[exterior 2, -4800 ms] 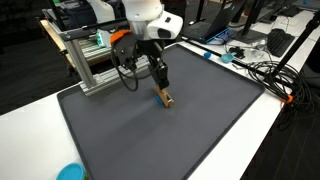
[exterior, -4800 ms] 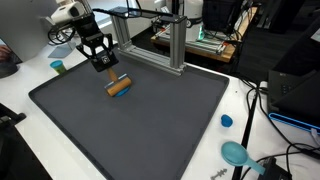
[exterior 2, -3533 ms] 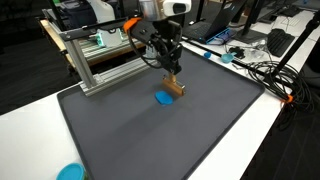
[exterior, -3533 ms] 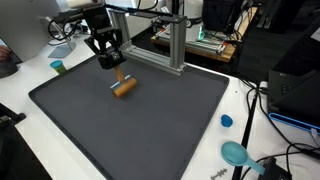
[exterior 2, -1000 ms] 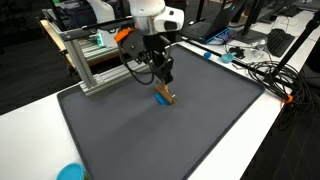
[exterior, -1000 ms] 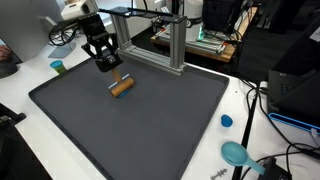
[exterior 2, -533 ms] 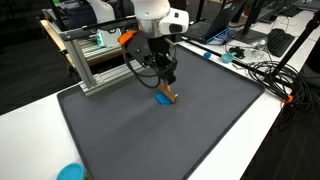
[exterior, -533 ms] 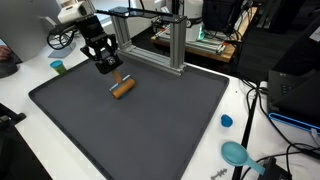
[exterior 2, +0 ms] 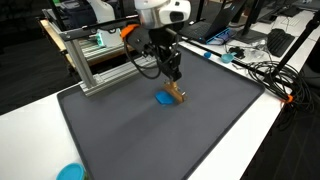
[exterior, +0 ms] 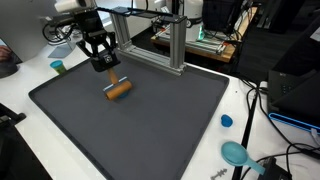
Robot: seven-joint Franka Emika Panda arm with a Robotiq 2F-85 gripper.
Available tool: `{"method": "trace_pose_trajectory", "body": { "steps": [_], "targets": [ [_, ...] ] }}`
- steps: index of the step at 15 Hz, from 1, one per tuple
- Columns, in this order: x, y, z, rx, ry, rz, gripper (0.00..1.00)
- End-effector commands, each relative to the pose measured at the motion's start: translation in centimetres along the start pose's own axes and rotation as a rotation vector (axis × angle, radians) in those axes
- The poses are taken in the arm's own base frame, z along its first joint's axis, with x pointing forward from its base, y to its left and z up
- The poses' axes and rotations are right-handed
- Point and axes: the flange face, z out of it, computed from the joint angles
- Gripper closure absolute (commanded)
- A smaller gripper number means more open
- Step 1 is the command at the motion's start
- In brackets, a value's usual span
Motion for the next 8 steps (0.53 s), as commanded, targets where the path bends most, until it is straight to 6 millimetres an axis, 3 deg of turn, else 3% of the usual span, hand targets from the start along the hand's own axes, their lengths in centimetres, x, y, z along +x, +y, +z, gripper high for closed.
{"method": "trace_pose_trajectory", "body": {
  "steps": [1, 5, 8],
  "targets": [
    [1.9, -4.9, -5.9, -0.113, 0.016, 0.035, 0.78],
    [1.9, -5.8, -6.1, -0.003, 0.106, 0.09, 0.78],
    [0.5, -5.3, -5.8, -0.141, 0.118, 0.22, 0.78]
  ]
}}
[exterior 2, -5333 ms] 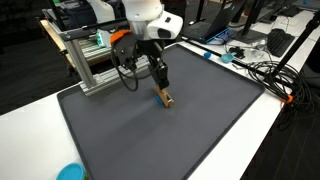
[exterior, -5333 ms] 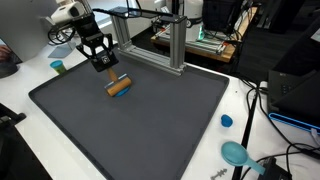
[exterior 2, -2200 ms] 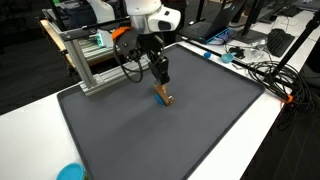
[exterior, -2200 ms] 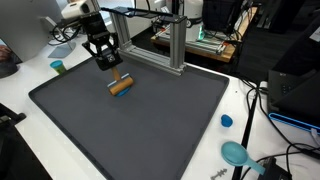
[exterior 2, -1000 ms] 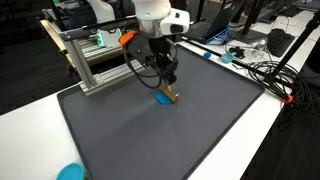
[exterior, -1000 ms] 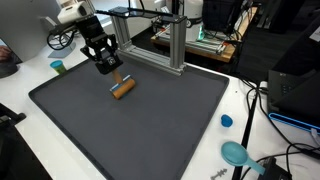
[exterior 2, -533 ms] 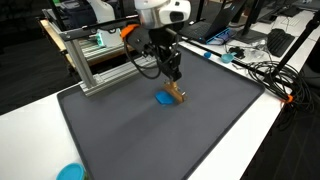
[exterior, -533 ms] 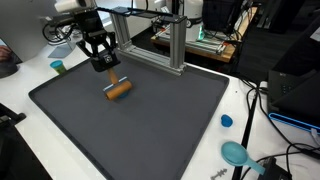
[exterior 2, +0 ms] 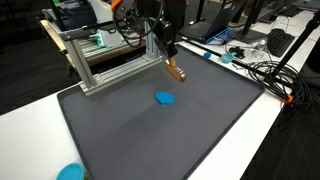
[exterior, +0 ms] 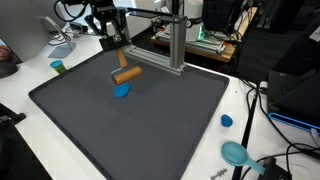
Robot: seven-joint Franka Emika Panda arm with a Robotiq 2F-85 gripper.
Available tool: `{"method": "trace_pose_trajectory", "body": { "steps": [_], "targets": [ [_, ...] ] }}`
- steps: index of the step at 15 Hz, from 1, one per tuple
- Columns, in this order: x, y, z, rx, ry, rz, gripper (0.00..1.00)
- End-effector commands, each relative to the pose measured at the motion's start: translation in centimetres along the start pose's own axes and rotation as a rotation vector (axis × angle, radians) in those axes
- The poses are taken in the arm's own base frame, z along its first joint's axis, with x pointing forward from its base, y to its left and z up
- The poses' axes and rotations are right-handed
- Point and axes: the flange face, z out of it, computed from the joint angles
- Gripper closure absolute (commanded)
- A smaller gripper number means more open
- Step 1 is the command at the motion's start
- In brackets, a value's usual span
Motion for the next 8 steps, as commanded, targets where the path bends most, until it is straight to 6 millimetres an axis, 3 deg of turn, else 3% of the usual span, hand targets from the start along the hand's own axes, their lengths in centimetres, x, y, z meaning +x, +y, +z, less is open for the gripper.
{"method": "trace_pose_trajectory", "body": {
  "steps": [1, 4, 8],
  "targets": [
    [-1.6, 0.5, -0.2, -0.155, 0.029, 0.118, 0.78],
    [-3.3, 0.2, -0.2, -0.189, -0.011, 0.19, 0.78],
    [-3.1, -0.3, 2.7, -0.069, -0.06, 0.207, 0.78]
  ]
}}
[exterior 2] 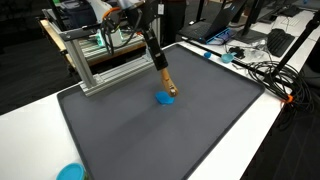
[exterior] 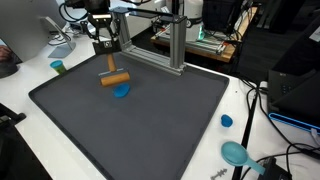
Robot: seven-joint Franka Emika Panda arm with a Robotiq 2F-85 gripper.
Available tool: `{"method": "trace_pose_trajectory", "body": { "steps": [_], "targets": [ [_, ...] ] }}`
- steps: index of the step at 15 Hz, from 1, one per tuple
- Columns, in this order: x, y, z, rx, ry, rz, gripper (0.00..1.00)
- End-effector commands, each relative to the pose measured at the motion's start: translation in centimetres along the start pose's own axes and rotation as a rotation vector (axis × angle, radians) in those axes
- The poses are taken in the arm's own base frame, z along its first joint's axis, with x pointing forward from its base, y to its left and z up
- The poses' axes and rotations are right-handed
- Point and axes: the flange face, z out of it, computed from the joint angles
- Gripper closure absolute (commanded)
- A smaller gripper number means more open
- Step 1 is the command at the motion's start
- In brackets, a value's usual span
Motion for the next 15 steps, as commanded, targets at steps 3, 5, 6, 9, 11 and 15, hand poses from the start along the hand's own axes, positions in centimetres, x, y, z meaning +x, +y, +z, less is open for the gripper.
{"method": "trace_pose_trajectory", "body": {
  "steps": [3, 5, 6, 9, 11, 15],
  "targets": [
    [0.2, -0.6, 1.4, 0.042, -0.013, 0.004, 0.53],
    [-0.3, 0.1, 1.7, 0.007, -0.041, 0.028, 0.78],
    [-0.8, 0.4, 2.1, 0.0, -0.056, 0.037, 0.78],
    [-1.7, 0.6, 4.0, 0.032, -0.085, 0.061, 0.78],
    [-2.2, 0.8, 5.0, 0.051, -0.098, 0.078, 0.78],
    [-3.1, 1.1, 5.5, 0.076, -0.152, 0.131, 0.78]
  ]
}}
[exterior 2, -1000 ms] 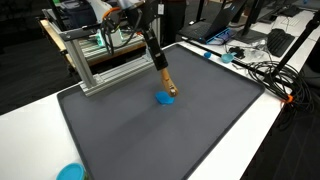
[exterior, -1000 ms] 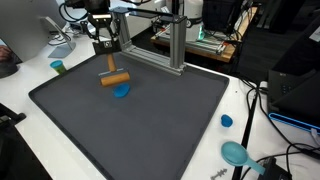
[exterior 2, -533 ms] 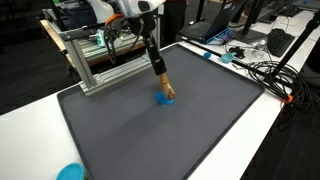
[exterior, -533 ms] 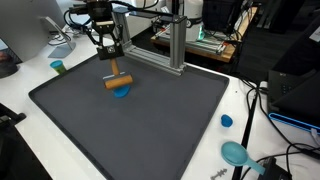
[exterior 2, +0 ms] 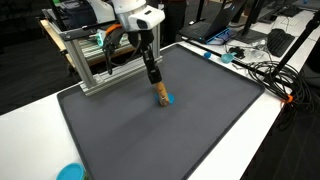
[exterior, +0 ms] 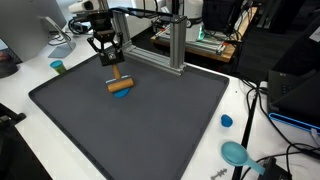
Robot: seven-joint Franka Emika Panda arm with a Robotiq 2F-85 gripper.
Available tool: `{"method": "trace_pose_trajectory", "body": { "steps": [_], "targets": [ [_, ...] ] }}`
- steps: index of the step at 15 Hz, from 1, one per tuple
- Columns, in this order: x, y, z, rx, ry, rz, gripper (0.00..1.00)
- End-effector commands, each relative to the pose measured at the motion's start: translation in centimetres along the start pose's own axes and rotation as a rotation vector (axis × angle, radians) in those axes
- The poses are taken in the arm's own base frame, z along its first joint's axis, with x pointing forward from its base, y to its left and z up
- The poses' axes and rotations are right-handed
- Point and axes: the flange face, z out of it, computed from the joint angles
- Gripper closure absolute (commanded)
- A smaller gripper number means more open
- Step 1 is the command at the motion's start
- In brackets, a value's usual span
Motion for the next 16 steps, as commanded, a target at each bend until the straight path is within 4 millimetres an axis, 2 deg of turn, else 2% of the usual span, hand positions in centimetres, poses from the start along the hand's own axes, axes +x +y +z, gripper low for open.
{"method": "trace_pose_trajectory", "body": {
  "steps": [1, 9, 10, 13, 15, 16],
  "targets": [
    [-1.2, 1.0, 0.8, 0.022, -0.081, 0.057, 0.78],
    [-2.6, 2.1, 1.4, 0.085, -0.193, 0.131, 0.78],
    [-2.6, 2.3, 1.1, 0.078, -0.188, 0.138, 0.78],
    [-2.1, 1.8, -2.8, 0.024, -0.114, 0.179, 0.78],
    [-0.5, 0.8, -4.6, 0.0, -0.088, 0.179, 0.78],
    [1.0, 0.4, -5.1, -0.012, -0.096, 0.16, 0.78]
  ]
}}
